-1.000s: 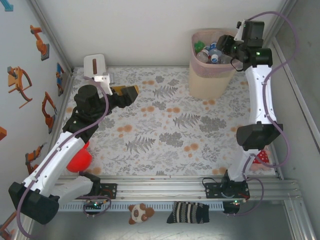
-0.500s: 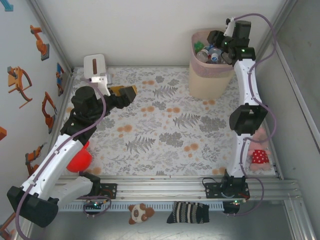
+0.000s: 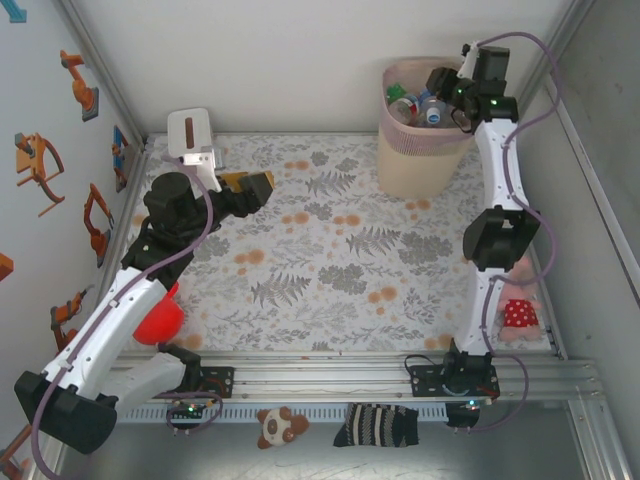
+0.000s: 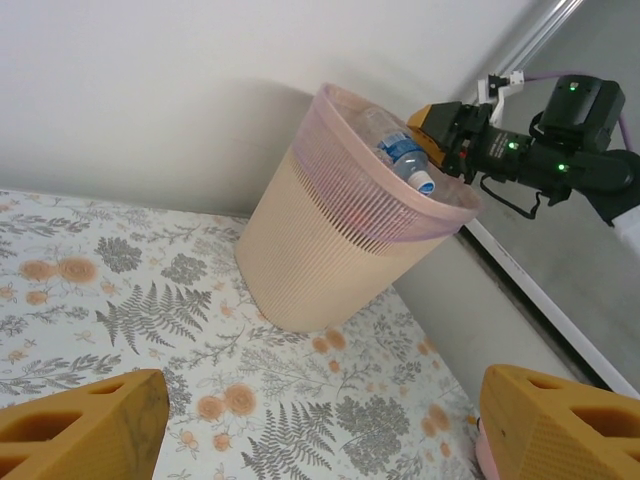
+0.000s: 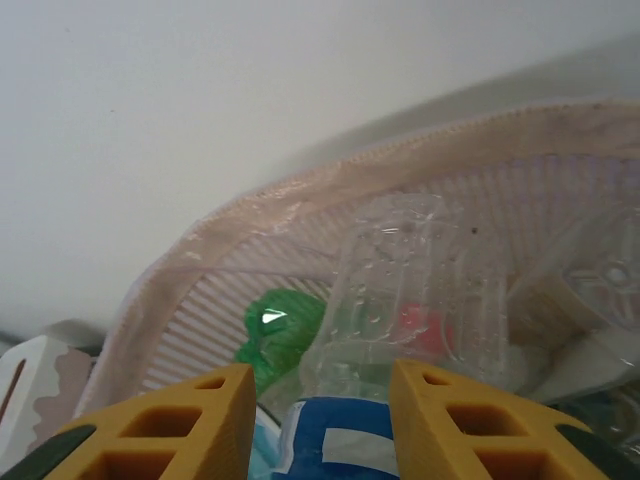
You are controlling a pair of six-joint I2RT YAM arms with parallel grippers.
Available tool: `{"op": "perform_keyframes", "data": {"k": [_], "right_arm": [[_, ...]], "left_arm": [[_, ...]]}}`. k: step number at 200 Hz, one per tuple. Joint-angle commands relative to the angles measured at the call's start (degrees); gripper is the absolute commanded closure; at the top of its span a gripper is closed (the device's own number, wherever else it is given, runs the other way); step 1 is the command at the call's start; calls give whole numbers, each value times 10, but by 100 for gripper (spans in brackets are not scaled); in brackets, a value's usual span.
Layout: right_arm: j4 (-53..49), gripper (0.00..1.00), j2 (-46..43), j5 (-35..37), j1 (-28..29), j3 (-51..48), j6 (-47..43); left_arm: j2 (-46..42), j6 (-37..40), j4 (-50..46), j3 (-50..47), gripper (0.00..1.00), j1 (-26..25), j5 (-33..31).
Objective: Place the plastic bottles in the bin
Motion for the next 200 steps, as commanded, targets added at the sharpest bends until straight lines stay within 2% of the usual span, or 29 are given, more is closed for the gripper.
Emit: {"op": "perform_keyframes", "data": {"k": [1, 33, 66, 95, 121, 139, 157, 164, 179, 192, 200], "right_arm": [[-93, 60, -43, 17, 6, -23, -7], [-120, 60, -87, 49, 6, 3, -13], [-143, 60, -139, 64, 6, -18, -31], [-143, 60, -208, 68, 6, -95, -45], [-115, 57, -298, 75, 6, -215, -54], [-83, 49, -365, 90, 6, -312, -60], [-47, 38, -423, 108, 6, -405, -69], [-37, 32, -441, 114, 6, -435, -73], [-20, 21, -472, 121, 6, -494, -85], [2, 4, -493, 131, 6, -543, -88], [17, 1, -503, 137, 6, -574, -88]], "left_arm": [[-5, 1, 1, -4, 19, 4, 2], [-15, 6, -5, -7, 19, 6, -2], [-22, 22, -24, -11, 19, 7, -18], [-19, 66, -82, -4, 19, 7, -65], [-12, 109, -139, 0, 17, 9, -141], [-1, 136, -168, -1, 12, 12, -198], [14, 159, -181, -7, 0, 15, -247], [22, 164, -184, -9, 3, 17, -263], [39, 174, -186, -15, 3, 20, -293], [55, 180, -183, -21, 3, 25, -321], [63, 183, -179, -26, 3, 30, -336]]}}
